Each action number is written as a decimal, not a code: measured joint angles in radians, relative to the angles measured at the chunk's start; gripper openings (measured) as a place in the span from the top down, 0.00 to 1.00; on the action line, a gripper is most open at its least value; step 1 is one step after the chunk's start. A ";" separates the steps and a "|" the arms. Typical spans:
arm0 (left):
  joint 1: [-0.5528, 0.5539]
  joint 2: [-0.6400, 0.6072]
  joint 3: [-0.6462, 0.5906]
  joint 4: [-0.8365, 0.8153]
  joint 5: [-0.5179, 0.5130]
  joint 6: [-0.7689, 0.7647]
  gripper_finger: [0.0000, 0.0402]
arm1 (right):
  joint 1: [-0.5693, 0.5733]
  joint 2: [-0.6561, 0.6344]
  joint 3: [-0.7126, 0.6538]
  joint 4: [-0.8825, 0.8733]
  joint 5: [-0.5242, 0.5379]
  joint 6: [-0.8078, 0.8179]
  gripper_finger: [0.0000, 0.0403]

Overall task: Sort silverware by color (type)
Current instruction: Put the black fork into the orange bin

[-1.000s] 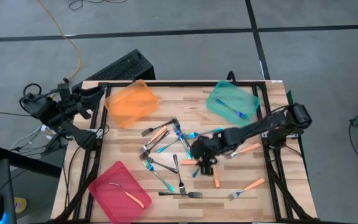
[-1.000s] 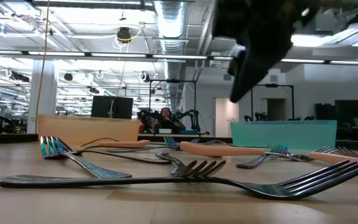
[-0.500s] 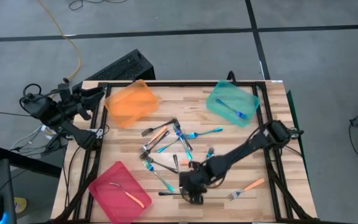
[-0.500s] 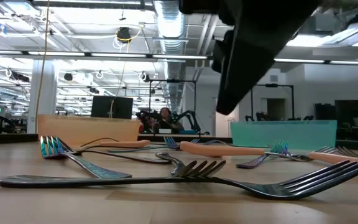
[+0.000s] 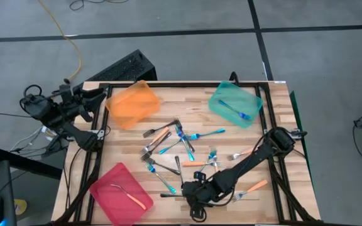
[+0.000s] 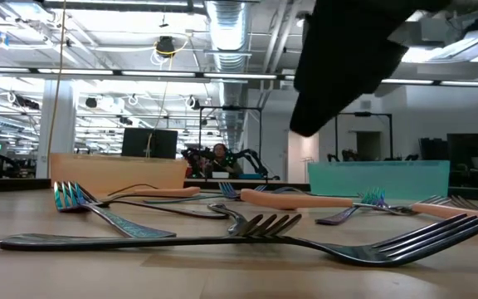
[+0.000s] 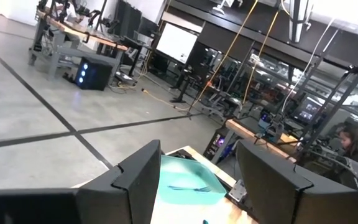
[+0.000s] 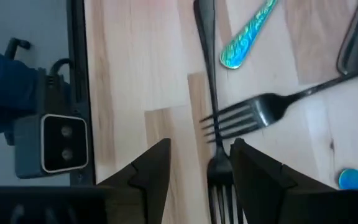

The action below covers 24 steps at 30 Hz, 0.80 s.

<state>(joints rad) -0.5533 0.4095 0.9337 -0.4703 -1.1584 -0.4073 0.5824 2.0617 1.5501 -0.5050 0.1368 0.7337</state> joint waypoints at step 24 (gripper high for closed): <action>0.000 0.000 0.000 -0.033 -0.001 -0.020 0.51 | -0.001 0.086 0.010 0.012 0.048 -0.024 0.54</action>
<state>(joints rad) -0.5537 0.4096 0.9337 -0.5034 -1.1591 -0.4276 0.5812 2.1479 1.5604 -0.4927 0.1848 0.7095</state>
